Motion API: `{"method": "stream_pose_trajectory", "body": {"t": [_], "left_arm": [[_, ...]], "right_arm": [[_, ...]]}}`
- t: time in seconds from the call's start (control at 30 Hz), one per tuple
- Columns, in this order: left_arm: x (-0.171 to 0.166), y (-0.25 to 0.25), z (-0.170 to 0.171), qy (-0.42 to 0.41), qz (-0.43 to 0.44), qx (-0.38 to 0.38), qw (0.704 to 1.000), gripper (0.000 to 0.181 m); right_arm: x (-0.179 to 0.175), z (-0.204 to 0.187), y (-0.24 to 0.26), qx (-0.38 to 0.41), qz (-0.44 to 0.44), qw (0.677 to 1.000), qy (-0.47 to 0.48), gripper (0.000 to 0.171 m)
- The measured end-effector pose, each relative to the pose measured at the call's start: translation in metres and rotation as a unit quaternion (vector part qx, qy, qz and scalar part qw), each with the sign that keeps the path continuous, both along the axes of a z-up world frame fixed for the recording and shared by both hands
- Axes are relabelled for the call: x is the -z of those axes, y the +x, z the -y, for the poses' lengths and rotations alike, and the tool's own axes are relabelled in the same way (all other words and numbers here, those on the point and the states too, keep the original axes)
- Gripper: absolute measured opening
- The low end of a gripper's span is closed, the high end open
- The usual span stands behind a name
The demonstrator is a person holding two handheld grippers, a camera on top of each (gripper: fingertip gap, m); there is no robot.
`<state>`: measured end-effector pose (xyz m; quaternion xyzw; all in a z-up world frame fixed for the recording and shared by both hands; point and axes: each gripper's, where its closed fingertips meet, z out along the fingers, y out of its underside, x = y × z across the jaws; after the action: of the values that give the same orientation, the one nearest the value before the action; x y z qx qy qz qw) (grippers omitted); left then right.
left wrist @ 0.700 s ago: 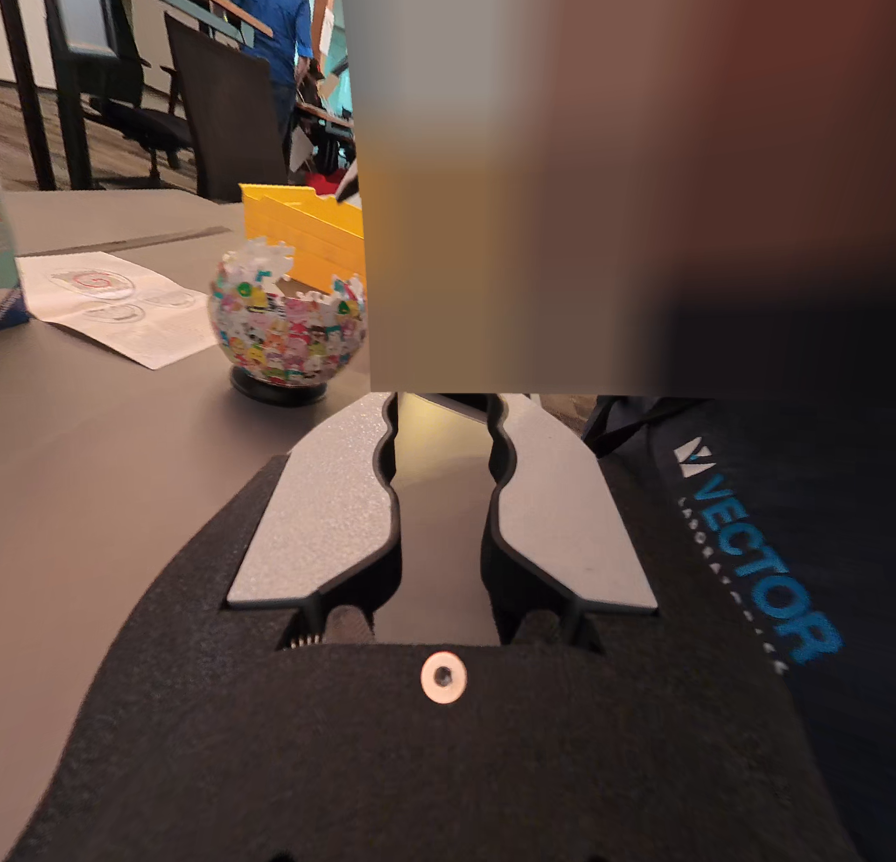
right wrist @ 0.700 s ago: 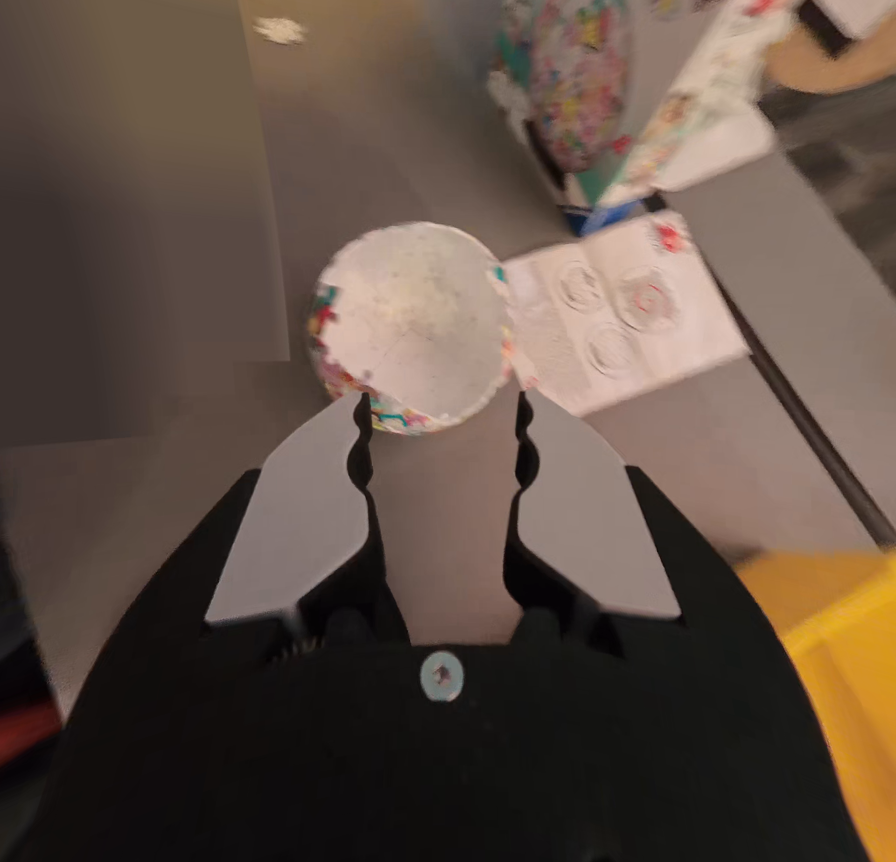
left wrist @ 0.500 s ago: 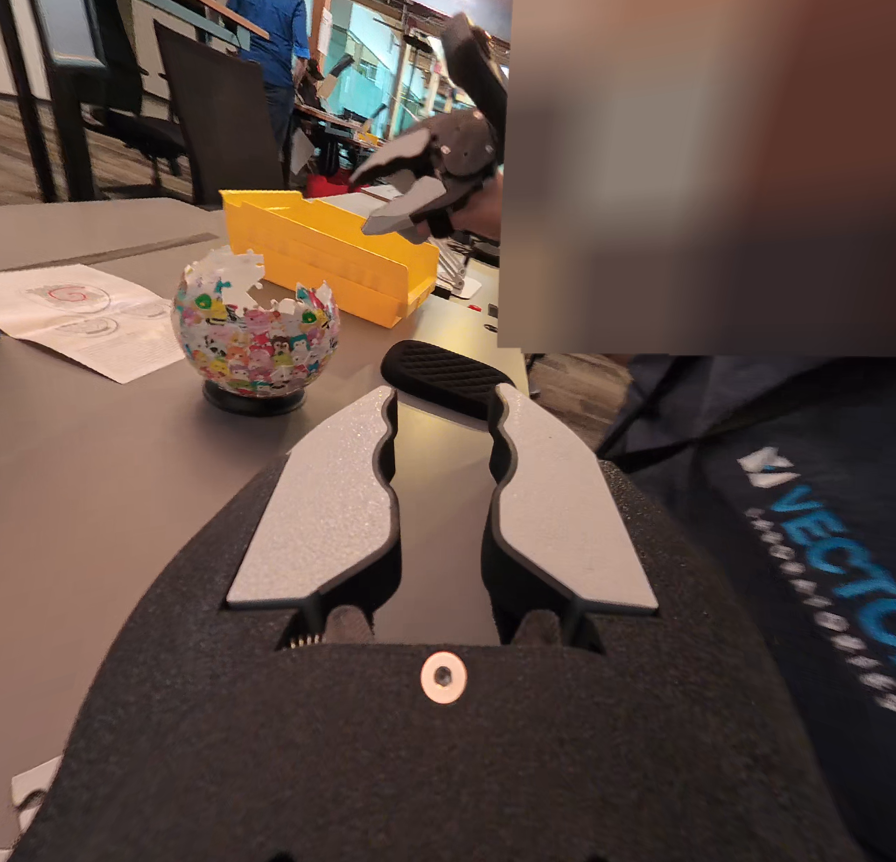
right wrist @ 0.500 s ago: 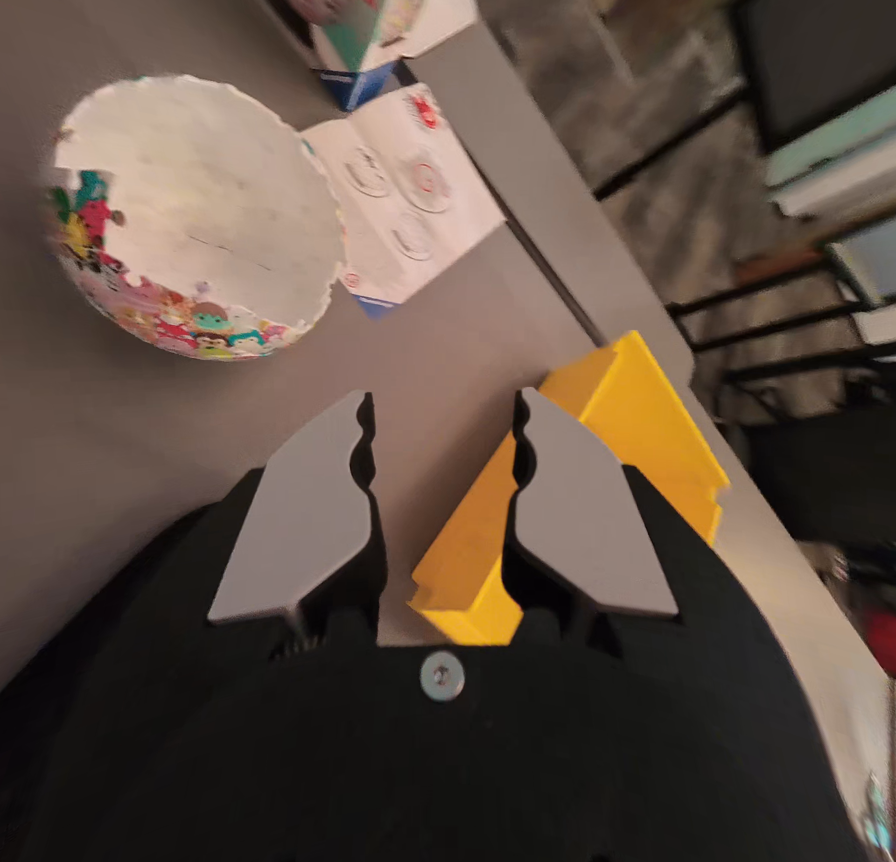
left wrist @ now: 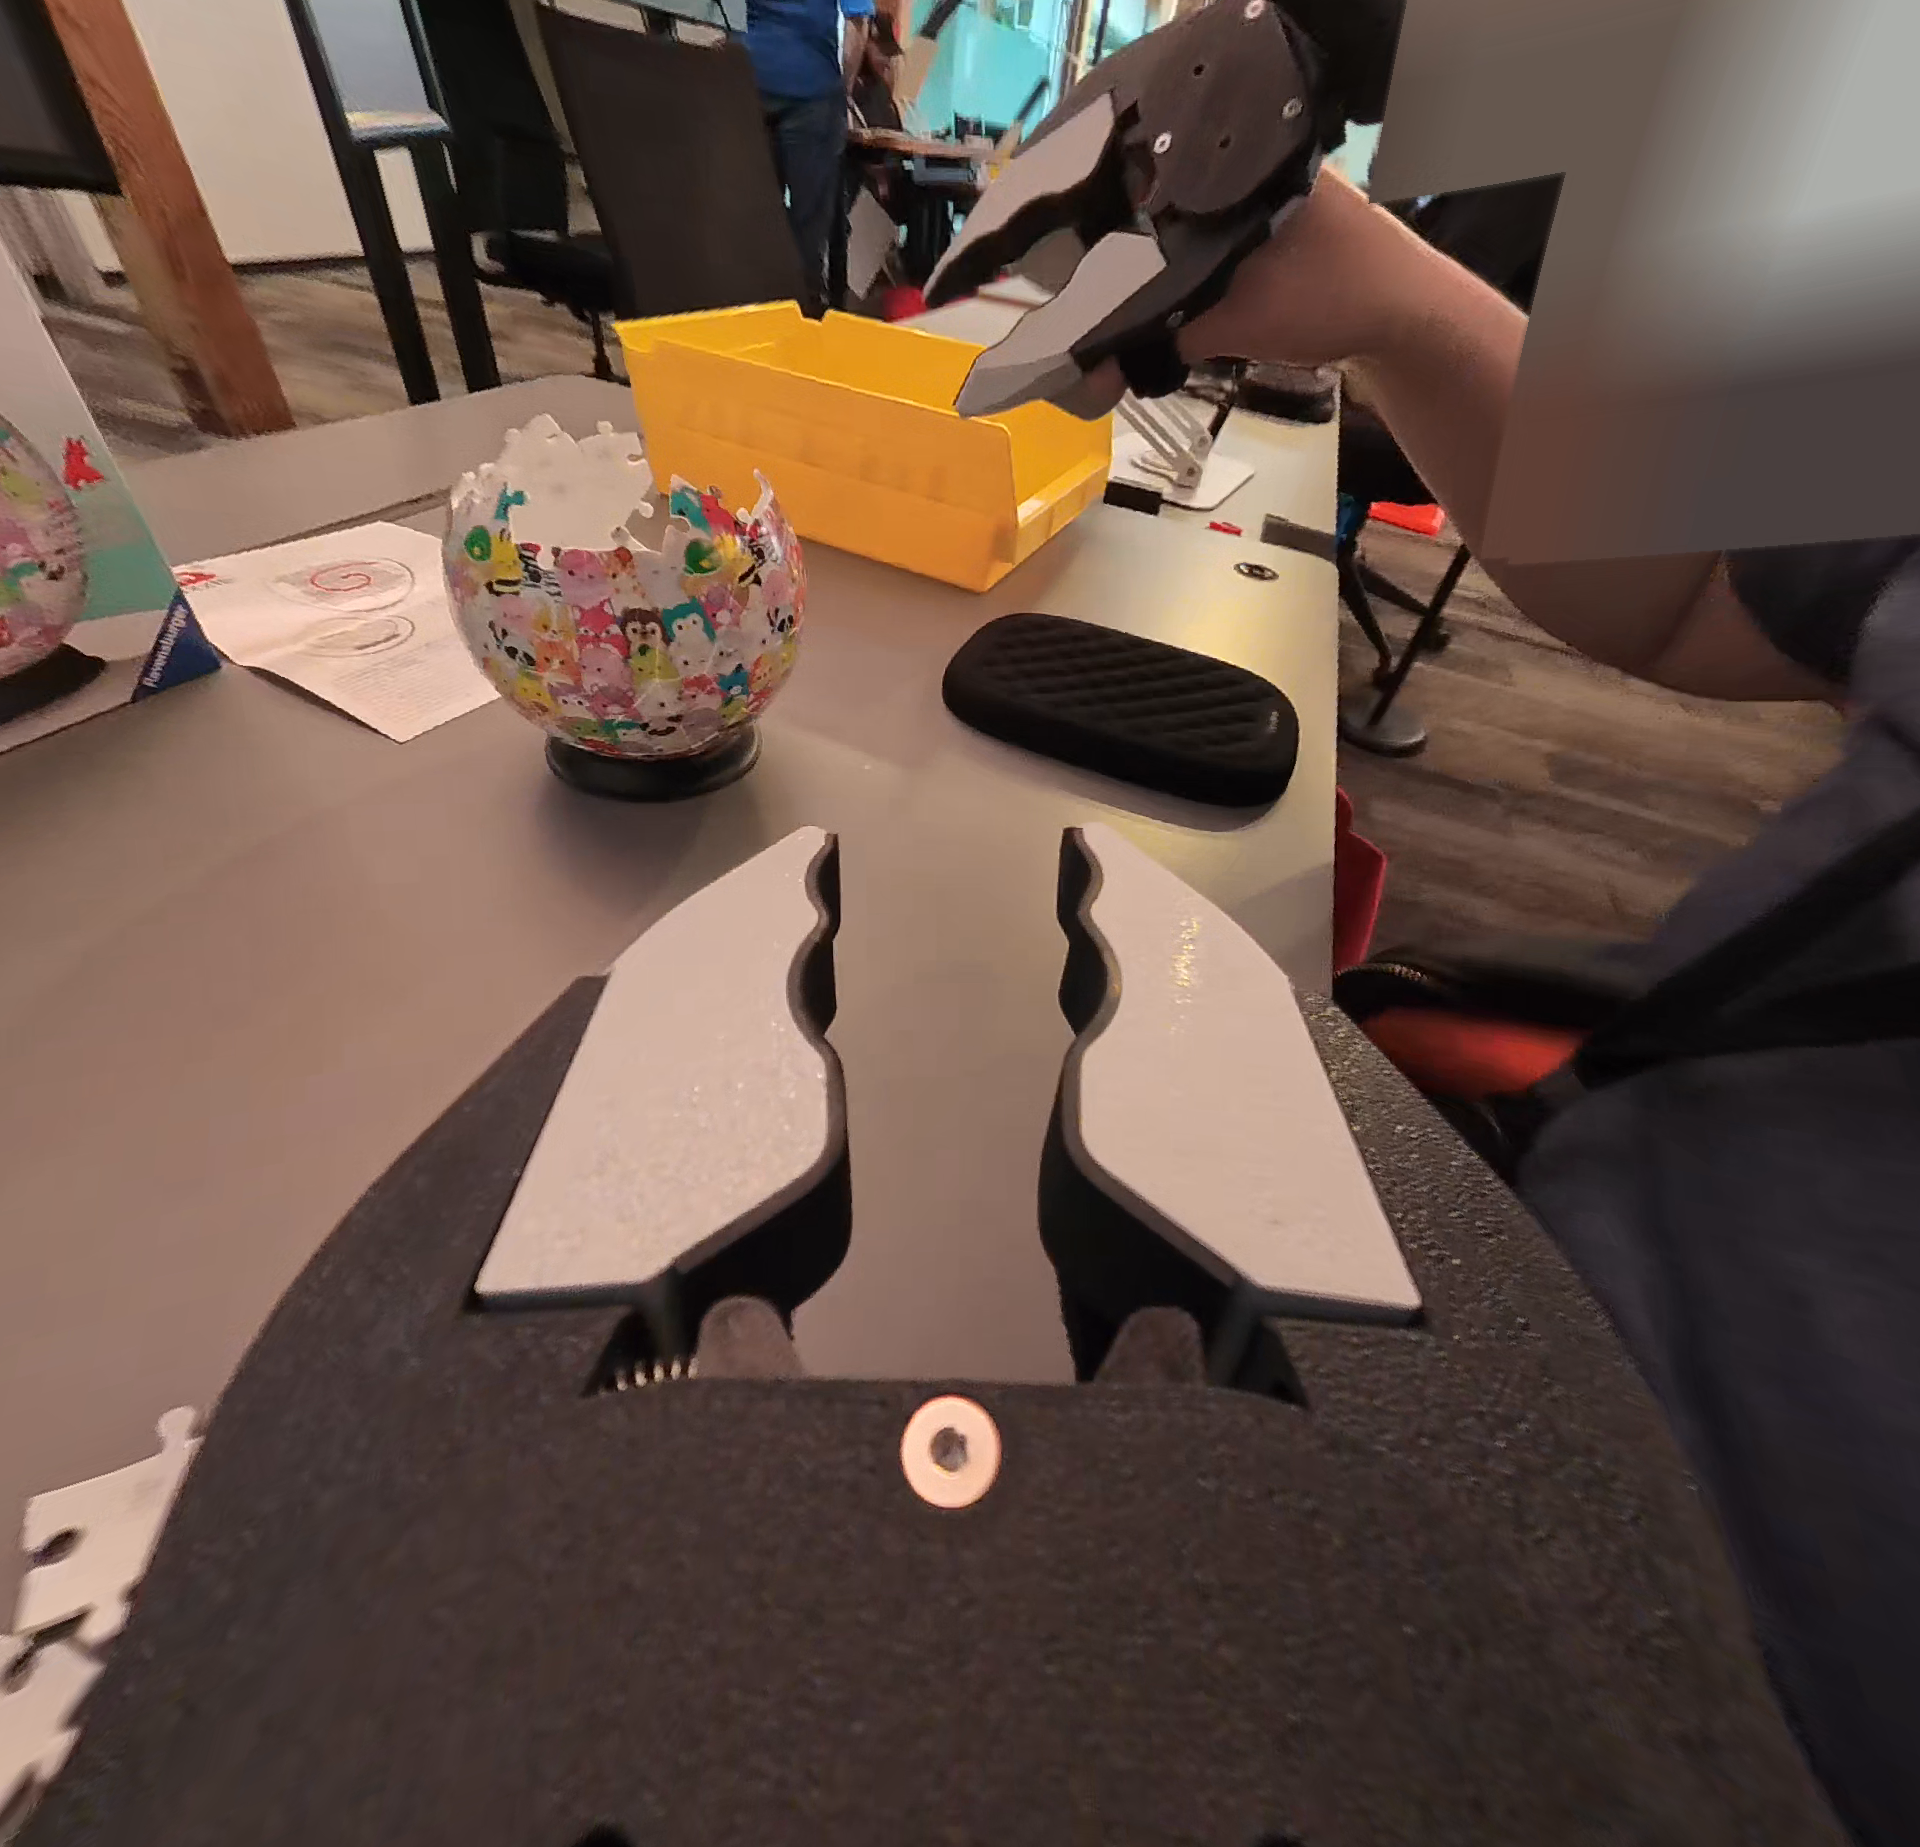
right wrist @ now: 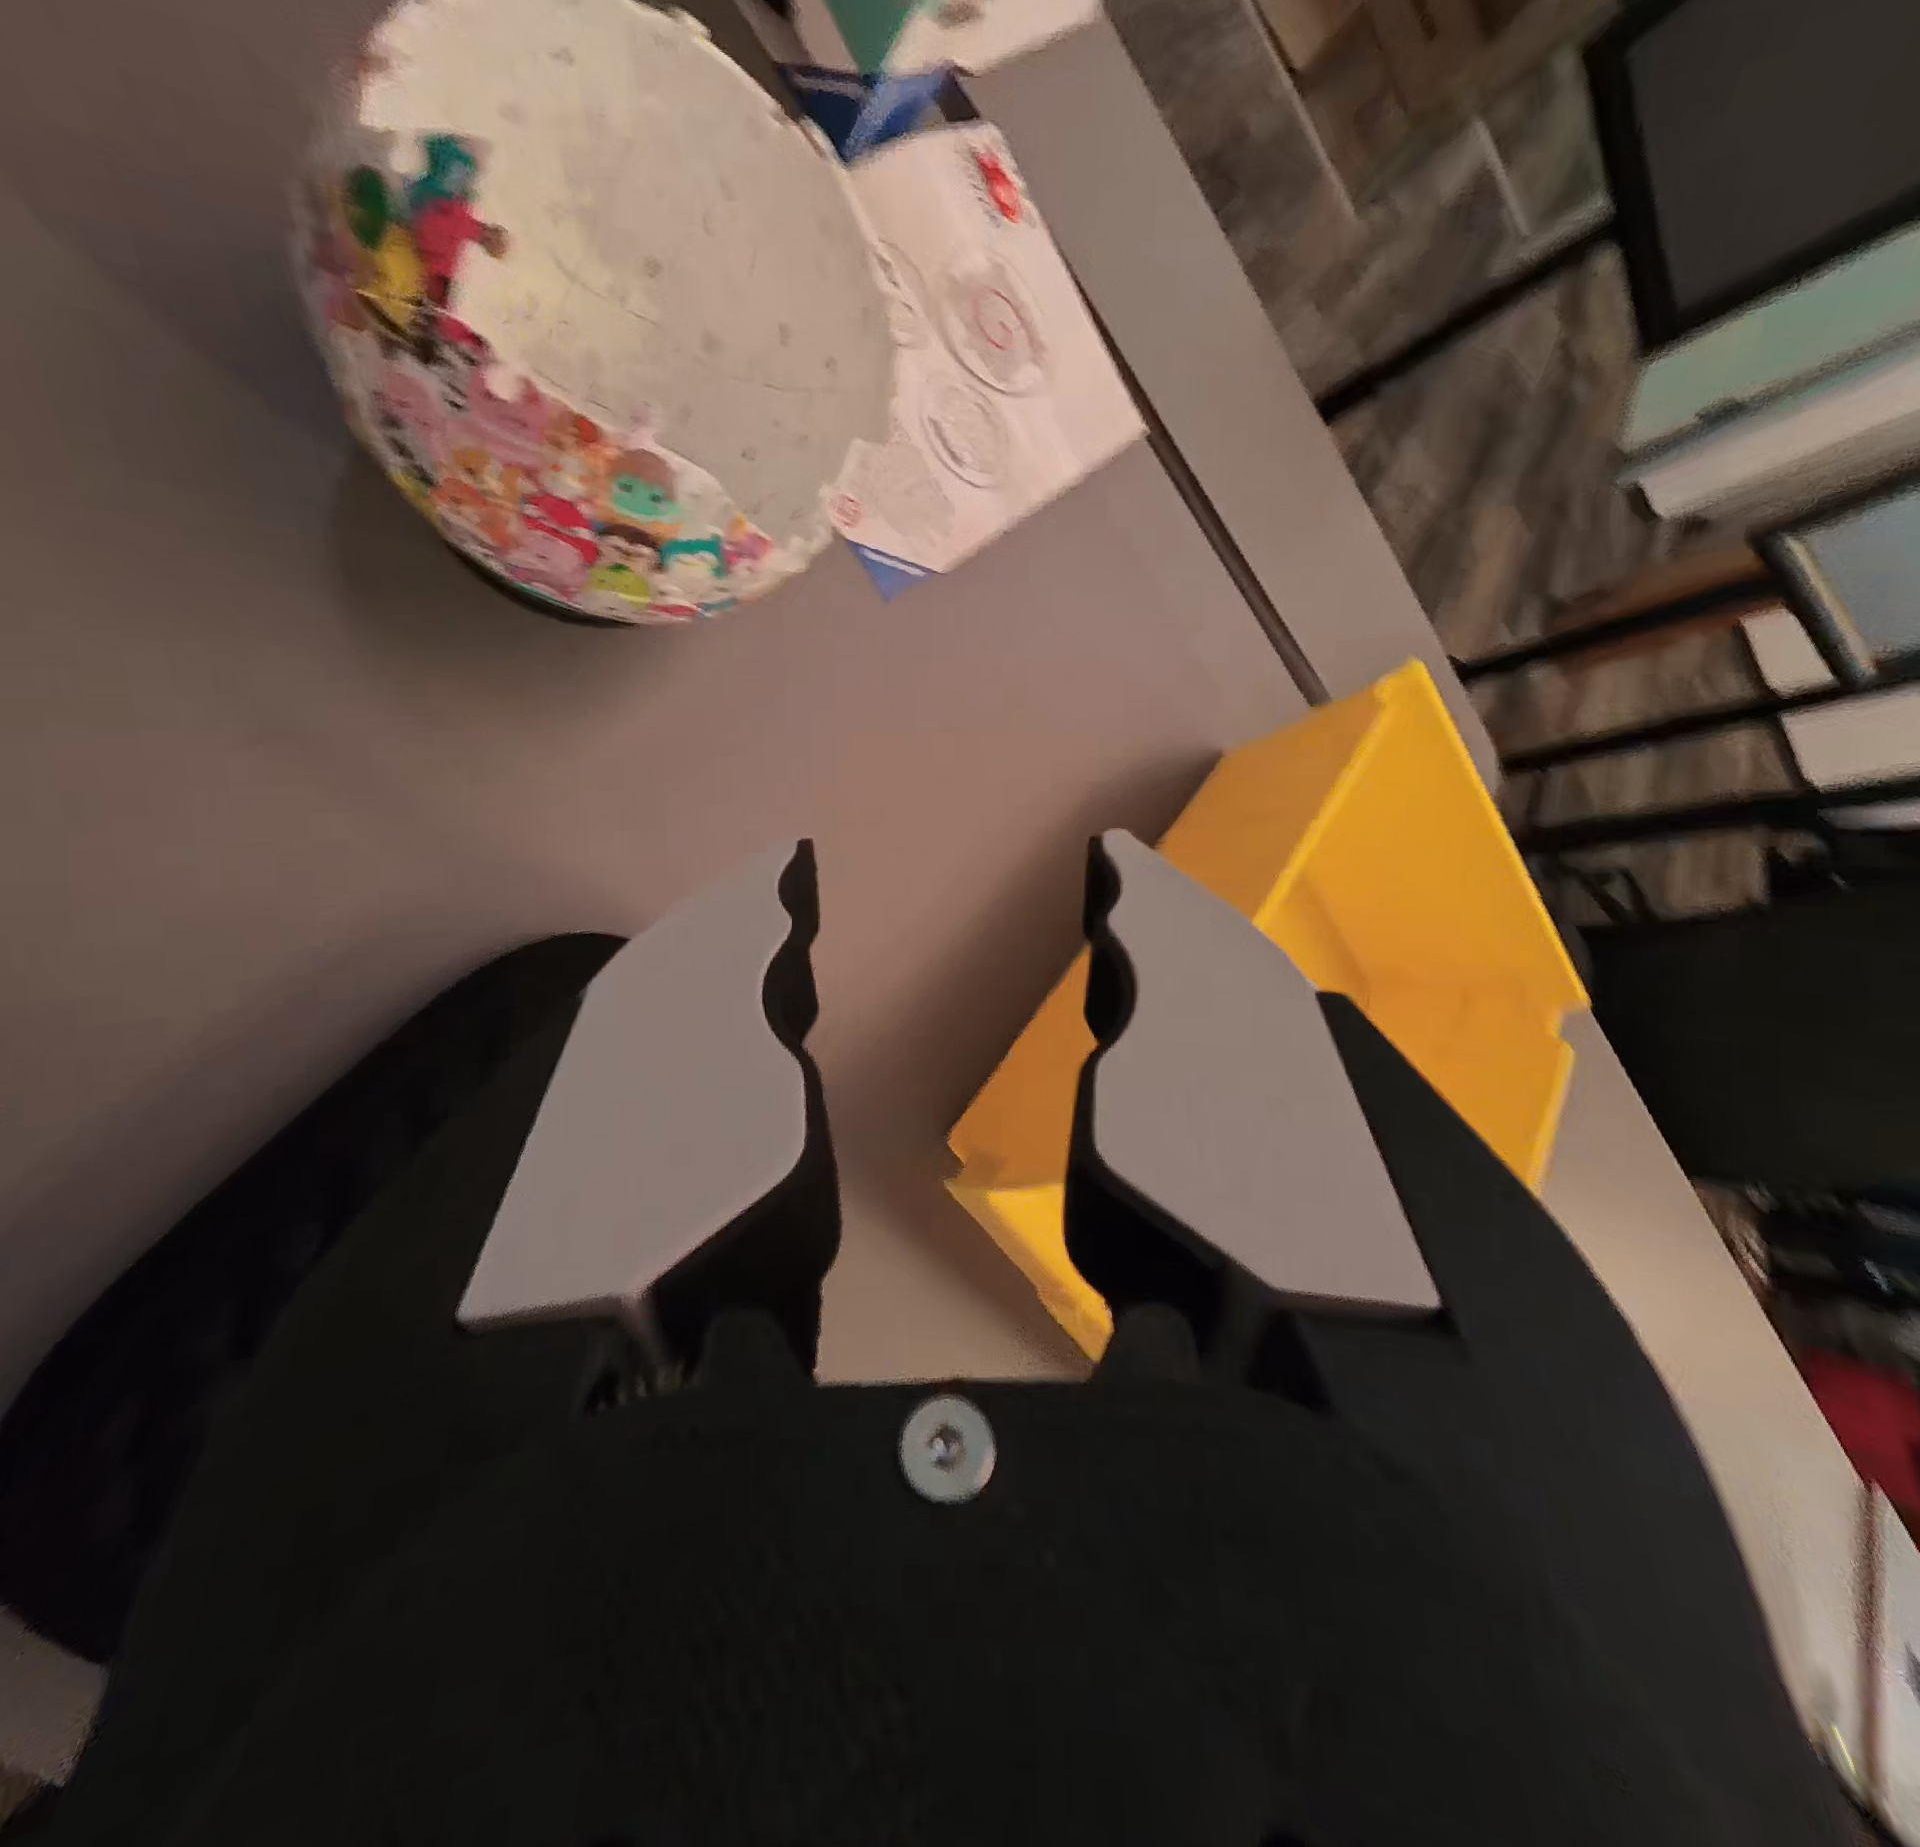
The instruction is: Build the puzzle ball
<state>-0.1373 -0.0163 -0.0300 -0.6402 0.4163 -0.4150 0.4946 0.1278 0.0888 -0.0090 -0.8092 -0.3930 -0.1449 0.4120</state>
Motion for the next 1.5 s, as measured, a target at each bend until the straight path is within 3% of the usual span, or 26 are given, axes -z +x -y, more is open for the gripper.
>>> {"method": "stream_pose_trajectory", "body": {"t": [0.07,0.2,0.33,0.5,0.63,0.77,1.0,1.17,1.27,1.4,1.5], "left_arm": [[0.004,0.002,-0.001,0.001,0.009,-0.007,1.0,0.04],[0.021,0.0,-0.015,0.014,-0.009,-0.055,0.998,0.041],[0.035,-0.006,-0.034,0.004,-0.025,-0.102,0.994,0.041],[0.042,-0.006,-0.053,-0.018,-0.029,-0.121,0.992,0.043],[0.047,-0.01,-0.07,-0.025,-0.041,-0.131,0.99,0.042],[0.049,0.004,-0.08,-0.06,-0.041,-0.101,0.992,0.042],[0.046,0.046,-0.096,-0.072,-0.059,-0.055,0.994,0.042],[0.04,0.067,-0.097,-0.089,-0.049,-0.049,0.994,0.042],[0.039,0.07,-0.09,-0.074,-0.079,-0.049,0.993,0.042],[0.03,0.066,-0.077,-0.068,-0.087,-0.058,0.992,0.042],[0.024,0.061,-0.067,-0.062,-0.085,-0.075,0.992,0.042]], "right_arm": [[0.002,0.001,-0.022,-0.092,-0.034,0.995,-0.027,0.046],[-0.008,0.019,-0.07,-0.315,-0.1,0.941,-0.08,0.046],[-0.015,0.011,-0.086,-0.403,-0.068,0.905,-0.116,0.046],[-0.002,-0.002,-0.093,-0.408,-0.064,0.89,-0.191,0.047],[0.003,-0.015,-0.09,-0.366,-0.119,0.914,-0.13,0.046],[0.021,-0.027,-0.066,-0.259,-0.181,0.945,-0.081,0.049],[0.06,-0.019,-0.062,-0.223,-0.238,0.943,-0.063,0.046],[0.053,-0.012,-0.066,-0.284,-0.269,0.919,-0.05,0.04],[0.029,-0.008,-0.065,-0.362,-0.267,0.892,-0.044,0.04],[-0.014,0.003,-0.075,-0.511,-0.292,0.797,-0.136,0.03],[-0.019,-0.016,-0.082,-0.546,-0.26,0.767,-0.215,0.031]]}}
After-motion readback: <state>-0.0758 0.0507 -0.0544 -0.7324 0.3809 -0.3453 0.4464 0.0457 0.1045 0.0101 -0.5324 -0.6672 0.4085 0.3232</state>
